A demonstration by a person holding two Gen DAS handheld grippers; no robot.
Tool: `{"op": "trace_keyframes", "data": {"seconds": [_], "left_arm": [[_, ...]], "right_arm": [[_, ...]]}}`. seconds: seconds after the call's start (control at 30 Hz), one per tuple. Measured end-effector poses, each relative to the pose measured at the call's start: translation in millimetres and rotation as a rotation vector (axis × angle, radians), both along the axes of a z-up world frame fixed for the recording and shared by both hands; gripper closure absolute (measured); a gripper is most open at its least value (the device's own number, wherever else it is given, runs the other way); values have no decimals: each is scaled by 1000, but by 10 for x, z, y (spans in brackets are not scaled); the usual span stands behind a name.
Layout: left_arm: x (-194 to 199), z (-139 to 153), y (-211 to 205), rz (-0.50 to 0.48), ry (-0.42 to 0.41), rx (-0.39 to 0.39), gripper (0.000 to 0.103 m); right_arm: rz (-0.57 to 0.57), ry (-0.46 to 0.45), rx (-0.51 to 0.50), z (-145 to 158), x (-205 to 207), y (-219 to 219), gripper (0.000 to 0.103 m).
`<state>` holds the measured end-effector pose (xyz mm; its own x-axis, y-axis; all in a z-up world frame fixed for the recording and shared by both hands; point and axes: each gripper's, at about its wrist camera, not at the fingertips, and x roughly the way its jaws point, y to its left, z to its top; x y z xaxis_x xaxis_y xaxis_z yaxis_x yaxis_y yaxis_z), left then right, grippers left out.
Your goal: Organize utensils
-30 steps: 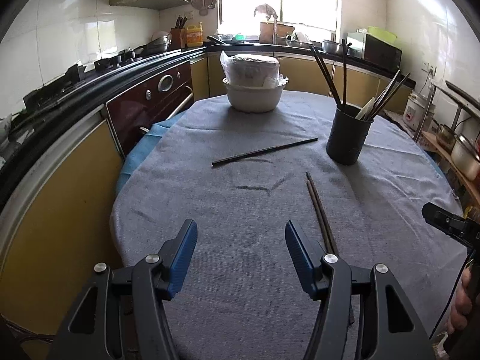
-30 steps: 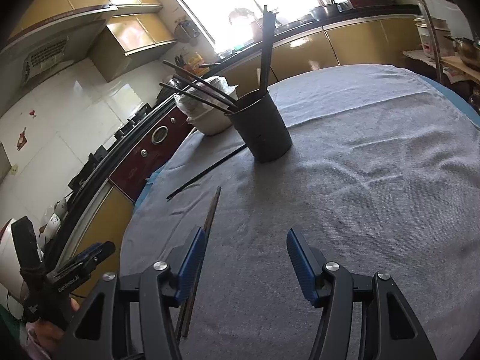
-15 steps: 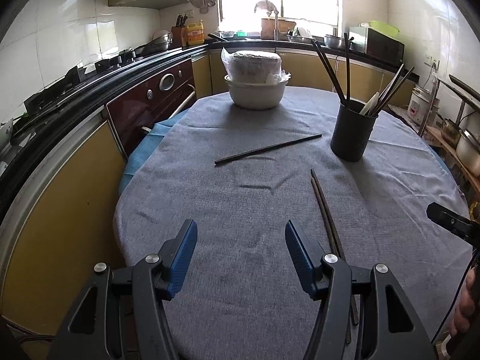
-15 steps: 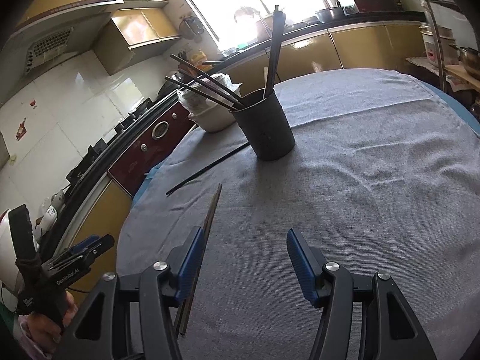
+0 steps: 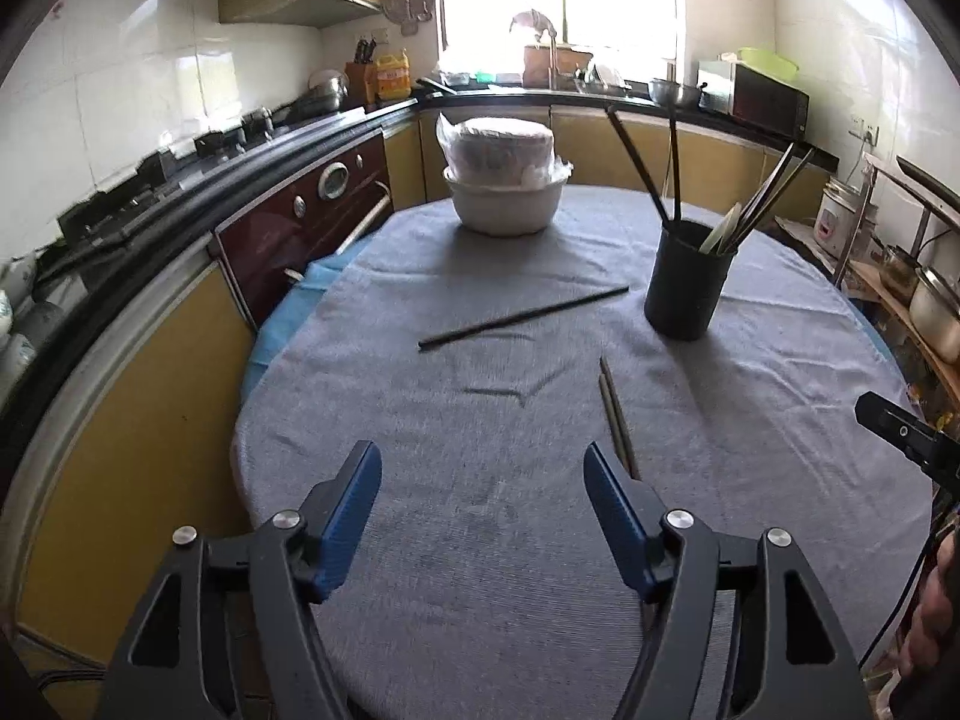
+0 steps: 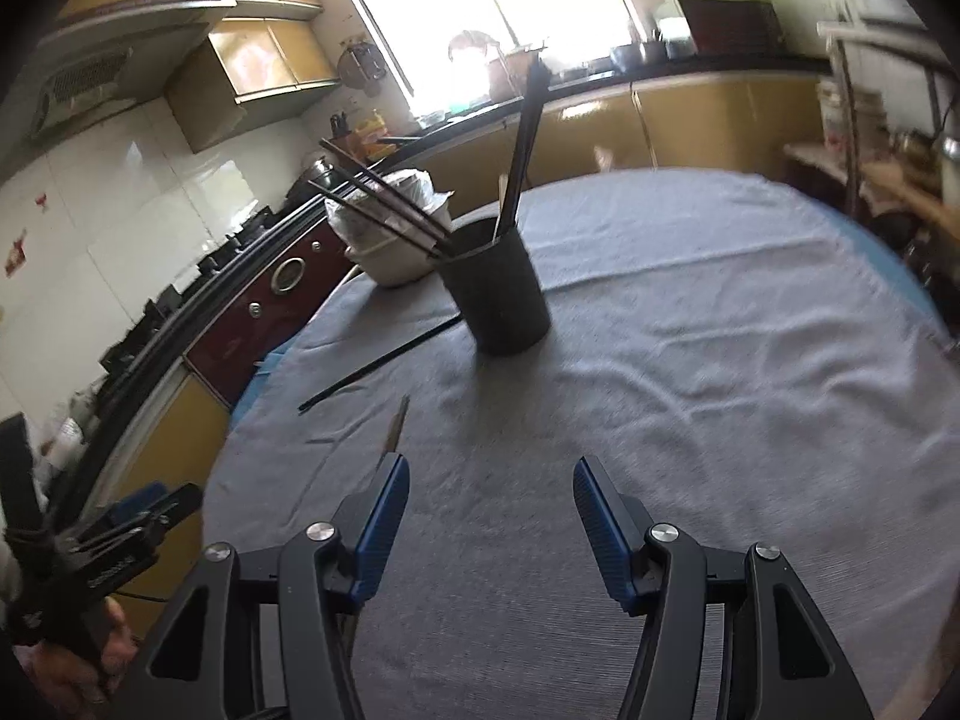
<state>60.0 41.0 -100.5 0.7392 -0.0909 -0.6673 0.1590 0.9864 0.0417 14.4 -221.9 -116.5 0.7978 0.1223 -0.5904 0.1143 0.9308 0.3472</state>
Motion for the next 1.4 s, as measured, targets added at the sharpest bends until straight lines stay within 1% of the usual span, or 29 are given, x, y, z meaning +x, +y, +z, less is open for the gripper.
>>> {"op": "trace_keyframes", "data": {"seconds": [0.1, 0.23, 0.4, 0.57, 0.73, 1.13, 1.17, 1.23, 1.33, 1.4], "left_arm": [[-123, 159, -56, 6, -35, 6, 28], [-279, 358, -97, 26, -77, -5, 22], [-464, 578, -172, 35, -141, 16, 22], [-572, 723, -245, 43, -144, 33, 22], [-658, 809, -302, 27, -138, 18, 22], [-679, 870, -408, 0, -155, 61, 22], [-676, 874, -408, 3, -157, 64, 21], [-681, 885, -407, 15, -167, 74, 14], [-713, 926, -402, 41, -199, 82, 12], [-741, 965, -377, 48, -210, 63, 11]], "right_arm": [[-14, -22, -41, 175, -104, 37, 42], [-30, -53, -100, 377, -267, 99, 42], [-54, -88, -133, 582, -481, 115, 42], [-74, -100, -145, 703, -600, 105, 42], [-86, -118, -146, 811, -690, 87, 42], [-103, -130, -147, 889, -730, 77, 42], [-104, -129, -147, 890, -723, 81, 42], [-104, -128, -150, 895, -717, 85, 42], [-104, -133, -157, 922, -717, 106, 42], [-103, -138, -163, 942, -724, 122, 42]]}}
